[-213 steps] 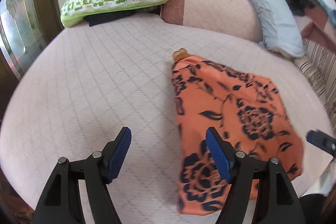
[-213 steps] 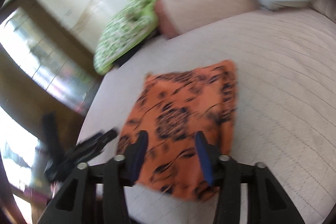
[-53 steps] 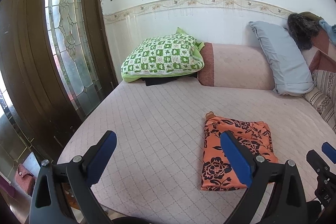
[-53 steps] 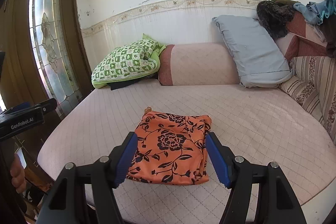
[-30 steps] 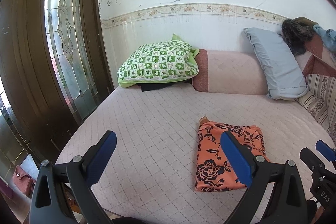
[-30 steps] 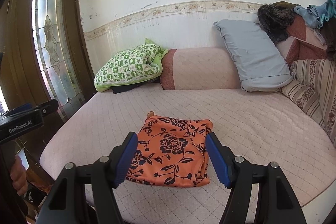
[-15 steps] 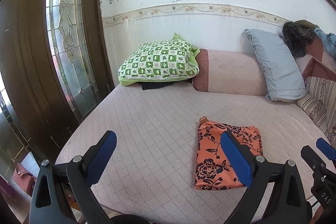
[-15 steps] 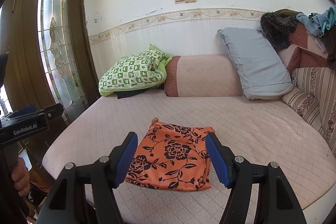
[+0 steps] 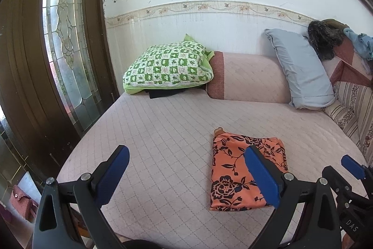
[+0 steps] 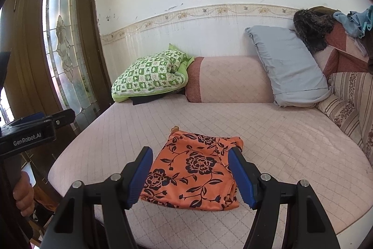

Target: Fold small clothes

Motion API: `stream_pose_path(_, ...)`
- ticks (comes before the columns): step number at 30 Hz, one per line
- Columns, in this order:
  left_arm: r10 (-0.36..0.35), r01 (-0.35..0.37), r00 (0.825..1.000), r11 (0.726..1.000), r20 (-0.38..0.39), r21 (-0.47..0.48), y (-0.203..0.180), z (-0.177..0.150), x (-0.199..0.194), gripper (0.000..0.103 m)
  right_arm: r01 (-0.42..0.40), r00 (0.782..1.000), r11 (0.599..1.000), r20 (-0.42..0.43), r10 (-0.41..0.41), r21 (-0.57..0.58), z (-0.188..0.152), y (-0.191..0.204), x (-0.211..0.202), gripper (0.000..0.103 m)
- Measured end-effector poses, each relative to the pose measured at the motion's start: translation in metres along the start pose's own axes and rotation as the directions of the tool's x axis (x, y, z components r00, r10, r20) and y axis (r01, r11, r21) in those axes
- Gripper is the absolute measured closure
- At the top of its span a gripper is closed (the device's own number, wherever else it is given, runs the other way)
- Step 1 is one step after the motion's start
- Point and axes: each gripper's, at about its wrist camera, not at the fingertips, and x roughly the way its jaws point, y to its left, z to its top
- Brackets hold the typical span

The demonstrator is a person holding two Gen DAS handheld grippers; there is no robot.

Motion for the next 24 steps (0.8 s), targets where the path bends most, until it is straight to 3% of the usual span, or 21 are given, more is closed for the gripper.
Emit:
stream_pose_path(16,-0.049,0.050,0.998,0.998,-0.026,0.026,-0.006,0.000,0.026,0.004,-0.017,1.000,1.000,-0.024,0.017,-0.004,0.009,0.008,0.032,0.033)
stream_pose_path(21,-0.098,0.098,0.995,0.995,0.021,-0.019,-0.003,0.002,0.023,0.004,-0.034,0.999,0.999,-0.033,0.034,0.009,0.009,0.008,0.040,0.033)
stream_pose_path(24,-0.074,0.074,0.997,0.997,0.018,-0.011,-0.003,0.003,0.028,0.004,-0.019,0.999,0.999,-0.033,0.020,0.030,0.010,0.002,0.045,0.033)
